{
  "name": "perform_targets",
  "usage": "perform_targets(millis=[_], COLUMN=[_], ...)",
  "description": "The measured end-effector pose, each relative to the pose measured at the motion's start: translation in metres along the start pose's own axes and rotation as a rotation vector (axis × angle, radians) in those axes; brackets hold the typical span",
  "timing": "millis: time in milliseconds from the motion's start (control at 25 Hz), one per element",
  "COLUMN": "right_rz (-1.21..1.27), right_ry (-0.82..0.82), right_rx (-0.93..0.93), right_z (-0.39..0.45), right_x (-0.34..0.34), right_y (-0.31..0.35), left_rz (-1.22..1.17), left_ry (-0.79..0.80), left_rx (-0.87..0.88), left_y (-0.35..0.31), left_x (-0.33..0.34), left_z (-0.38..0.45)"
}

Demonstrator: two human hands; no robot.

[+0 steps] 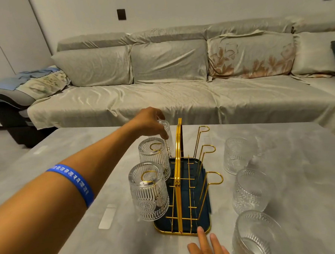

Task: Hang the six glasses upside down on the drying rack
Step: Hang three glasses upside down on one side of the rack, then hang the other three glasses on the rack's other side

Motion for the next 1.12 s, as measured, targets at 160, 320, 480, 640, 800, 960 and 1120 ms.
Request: perform_targets(millis=[160,320,480,640,800,960,1120], right_rz=[-0.120,-0.059,-0.024,-0.004,0.253,0.482,0.775], right_ry=[-0.056,-0.063,0.026,0.086,0.218,0.471,0.460], right_rx=[-0.007,-0.017,-0.010,-0.004,0.009,0.037,0.148], right_z=[-0.003,0.002,0.001,0.000,0.000,-0.001,-0.013], right_x=[0.003,-0.003,0.008,0.010,0.003,-0.013,-0.033], right_y=[0.001,0.001,0.001,-0.002,0.001,0.001,-0.015], left_rz=[0.026,0.038,0.011,0.016,-0.240,-0.765,-0.670], left_ry=[0.008,0.022,0.046,0.070,-0.008,-0.667,-0.712], left_rx=[-0.003,-0.041,-0.064,-0.098,-0.085,-0.104,-0.243], left_y=[-0.003,0.001,0.005,0.010,0.007,0.057,0.104], left_x=[0.002,0.001,-0.001,0.005,-0.015,-0.067,-0.008], left_z=[0.001,-0.002,-0.003,-0.003,-0.024,-0.136,-0.256])
Point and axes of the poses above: each hand's wrist, its own z-axis towards the middle knuckle, its own x-axis out of the palm, y = z × x, the point moved 10 cm from there along z, towards the middle knuckle, and after that the axes turned 12 degrees about -z, right-handed, at the moved point
